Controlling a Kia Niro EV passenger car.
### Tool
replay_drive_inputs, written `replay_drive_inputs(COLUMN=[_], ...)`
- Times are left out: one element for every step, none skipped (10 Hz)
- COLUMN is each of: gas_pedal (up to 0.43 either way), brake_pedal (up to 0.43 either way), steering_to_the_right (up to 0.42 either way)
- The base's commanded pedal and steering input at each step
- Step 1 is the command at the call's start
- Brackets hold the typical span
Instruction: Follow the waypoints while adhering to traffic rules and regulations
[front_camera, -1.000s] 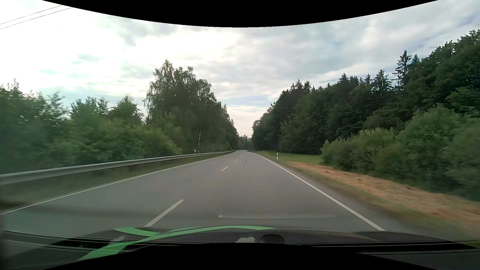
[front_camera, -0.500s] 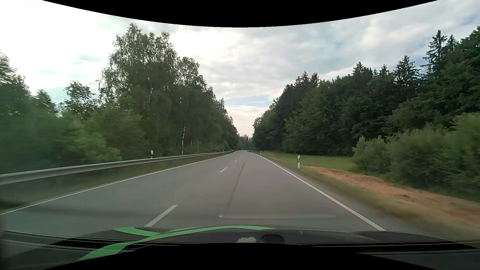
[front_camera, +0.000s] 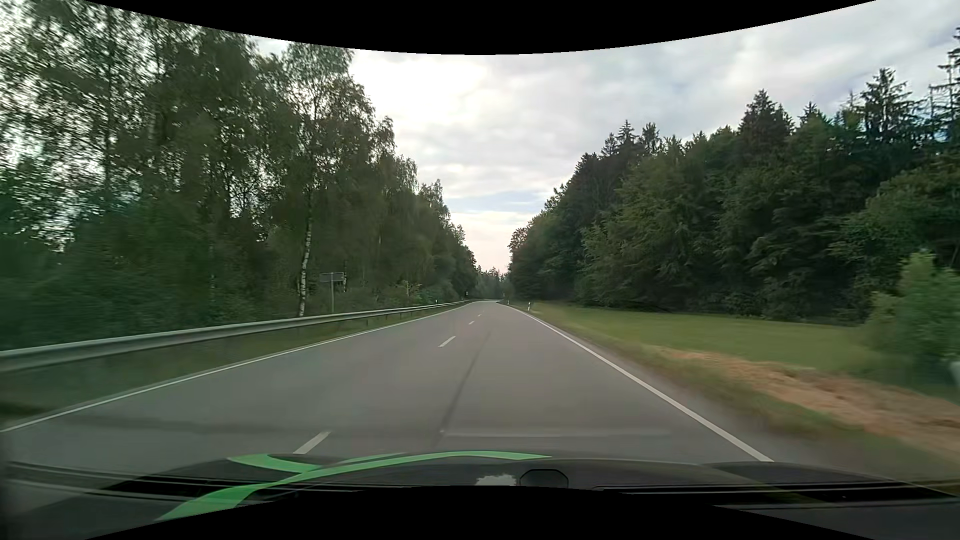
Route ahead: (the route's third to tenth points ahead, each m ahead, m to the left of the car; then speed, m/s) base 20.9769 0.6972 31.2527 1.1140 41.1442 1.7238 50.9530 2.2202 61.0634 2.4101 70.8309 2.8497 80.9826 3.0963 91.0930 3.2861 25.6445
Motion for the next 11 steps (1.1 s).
replay_drive_inputs(gas_pedal=[0.248, 0.248, 0.248, 0.248, 0.248, 0.248, 0.248, 0.24, 0.228, 0.22, 0.22], brake_pedal=[0.0, 0.0, 0.0, 0.0, 0.0, 0.0, 0.0, 0.0, 0.0, 0.0, 0.0], steering_to_the_right=[-0.004, -0.004, -0.004, -0.004, -0.004, -0.003, -0.003, -0.003, -0.003, -0.003, -0.003])
